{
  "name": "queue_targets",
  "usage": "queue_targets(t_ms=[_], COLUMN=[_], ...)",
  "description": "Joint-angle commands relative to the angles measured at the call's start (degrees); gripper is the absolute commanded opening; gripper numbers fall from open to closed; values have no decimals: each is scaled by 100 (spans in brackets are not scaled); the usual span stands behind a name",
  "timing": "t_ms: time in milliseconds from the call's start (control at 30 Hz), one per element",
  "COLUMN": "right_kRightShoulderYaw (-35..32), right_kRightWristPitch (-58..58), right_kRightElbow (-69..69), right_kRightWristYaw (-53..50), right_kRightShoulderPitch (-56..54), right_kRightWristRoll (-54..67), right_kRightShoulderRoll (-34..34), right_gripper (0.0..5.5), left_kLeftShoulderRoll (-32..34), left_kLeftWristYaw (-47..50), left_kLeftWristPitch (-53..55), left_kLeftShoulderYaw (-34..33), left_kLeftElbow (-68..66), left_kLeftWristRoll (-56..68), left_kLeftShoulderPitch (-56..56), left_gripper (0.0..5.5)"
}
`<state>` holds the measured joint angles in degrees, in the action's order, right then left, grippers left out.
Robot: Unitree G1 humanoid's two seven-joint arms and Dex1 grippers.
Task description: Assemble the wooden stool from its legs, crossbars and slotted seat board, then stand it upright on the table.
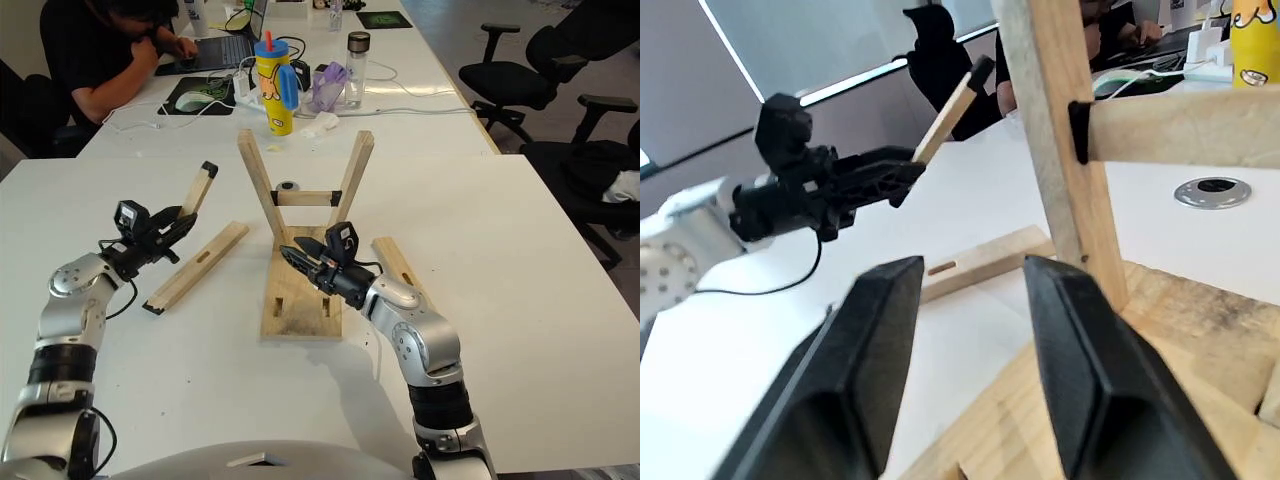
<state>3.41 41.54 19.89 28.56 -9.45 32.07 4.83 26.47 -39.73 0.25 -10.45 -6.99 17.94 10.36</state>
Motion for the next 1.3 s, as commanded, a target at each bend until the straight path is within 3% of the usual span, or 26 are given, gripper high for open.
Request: queue_targets(t_ms=[33, 167, 300, 467, 767, 1300], right_kRightShoulderYaw=[-1118, -1359, -1463, -1478, -1179, -832], right_kRightWristPitch=[682, 796, 871, 849, 554, 265], right_kRightElbow=[398, 307, 260, 386, 271, 159], right_kRightWristYaw=[-689, -1022, -1448, -1754, -1856, -1798], right_kRightShoulderPitch=[-233, -414, -661, -886, -1032, -954], right_kRightWristRoll=[1977, 2592, 3281, 4094, 4020, 3641], right_kRightShoulderRoll=[-568, -558, -632, -583, -387, -193], right_gripper=[263, 314, 317, 317, 317, 71], left_kLeftShoulderRoll=[-596, -717, -785, -921, -862, -816], left_kLeftWristYaw=[901, 1109, 1116, 1284, 1219, 1353], left_kLeftWristPitch=[-697, -948, -873, -524, -402, -571], left_kLeftShoulderYaw=[-105, 90, 824, 1264, 1717, 1874], left_kLeftElbow=[2819, 3301, 3481, 3403, 3359, 3173], left_kLeftWristRoll=[-363, -710, -1047, -1175, -1249, -1562], left_kLeftShoulderPitch=[-1393, -1688, -1665, -1465, -1441, -1428], left_gripper=[130, 130, 130, 130, 130, 130])
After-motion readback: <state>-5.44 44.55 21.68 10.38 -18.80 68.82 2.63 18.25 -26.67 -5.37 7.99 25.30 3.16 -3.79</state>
